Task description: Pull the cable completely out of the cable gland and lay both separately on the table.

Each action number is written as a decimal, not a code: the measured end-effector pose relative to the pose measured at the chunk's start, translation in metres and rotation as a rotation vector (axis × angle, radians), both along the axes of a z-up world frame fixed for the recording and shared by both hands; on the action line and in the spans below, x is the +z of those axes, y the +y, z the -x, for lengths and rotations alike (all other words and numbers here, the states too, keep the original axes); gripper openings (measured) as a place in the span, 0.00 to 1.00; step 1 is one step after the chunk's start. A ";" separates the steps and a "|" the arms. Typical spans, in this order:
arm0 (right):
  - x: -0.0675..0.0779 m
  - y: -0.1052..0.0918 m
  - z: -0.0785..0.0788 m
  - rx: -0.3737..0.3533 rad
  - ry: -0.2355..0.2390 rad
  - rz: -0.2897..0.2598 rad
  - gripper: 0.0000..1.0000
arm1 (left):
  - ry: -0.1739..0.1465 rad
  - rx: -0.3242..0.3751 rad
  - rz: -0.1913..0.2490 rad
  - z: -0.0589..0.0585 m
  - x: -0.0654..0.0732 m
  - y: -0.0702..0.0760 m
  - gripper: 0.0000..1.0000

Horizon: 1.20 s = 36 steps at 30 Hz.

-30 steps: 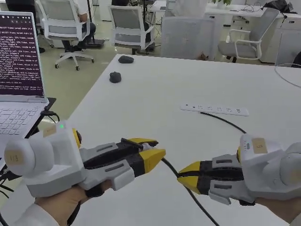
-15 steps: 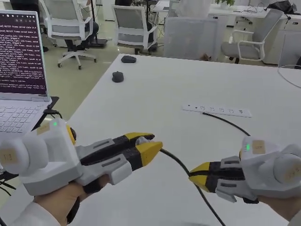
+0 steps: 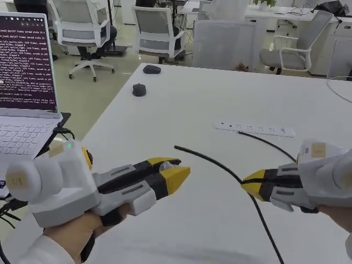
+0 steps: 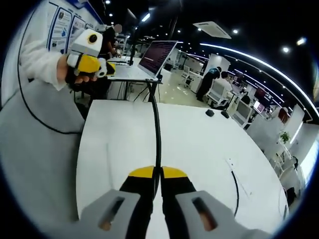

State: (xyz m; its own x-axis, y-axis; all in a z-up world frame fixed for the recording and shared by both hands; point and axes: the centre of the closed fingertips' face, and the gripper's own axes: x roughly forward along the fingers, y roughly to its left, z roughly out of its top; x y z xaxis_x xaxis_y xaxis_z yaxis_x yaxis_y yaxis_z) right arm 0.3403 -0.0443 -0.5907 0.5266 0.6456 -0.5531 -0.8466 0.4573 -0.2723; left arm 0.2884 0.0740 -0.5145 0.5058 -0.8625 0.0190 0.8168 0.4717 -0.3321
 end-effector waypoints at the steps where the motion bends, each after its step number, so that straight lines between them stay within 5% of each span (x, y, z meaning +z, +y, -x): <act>1: 0.004 0.000 -0.003 0.001 -0.007 0.003 0.01 | -0.006 -0.012 0.001 0.001 0.001 -0.003 0.17; 14: 0.035 0.011 -0.077 0.047 -0.074 0.083 0.01 | 0.014 -0.034 -0.007 0.002 -0.006 -0.006 0.17; 20: 0.026 0.027 -0.107 0.090 -0.045 0.144 0.01 | 0.022 -0.027 -0.013 -0.001 -0.009 -0.004 0.17; 29: -0.074 0.038 -0.107 0.160 0.171 0.291 0.01 | 0.030 -0.006 -0.016 -0.006 -0.011 0.001 0.17; 36: -0.133 0.051 -0.105 0.175 0.234 0.343 0.01 | 0.059 0.003 -0.016 -0.010 -0.018 0.002 0.17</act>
State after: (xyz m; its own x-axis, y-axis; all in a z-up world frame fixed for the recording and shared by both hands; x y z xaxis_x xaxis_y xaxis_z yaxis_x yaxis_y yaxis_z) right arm 0.4451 0.0071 -0.7234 0.2615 0.4721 -0.8419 -0.9599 0.2186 -0.1755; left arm 0.2988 0.0762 -0.5326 0.5080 -0.8610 -0.0250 0.7947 0.4796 -0.3721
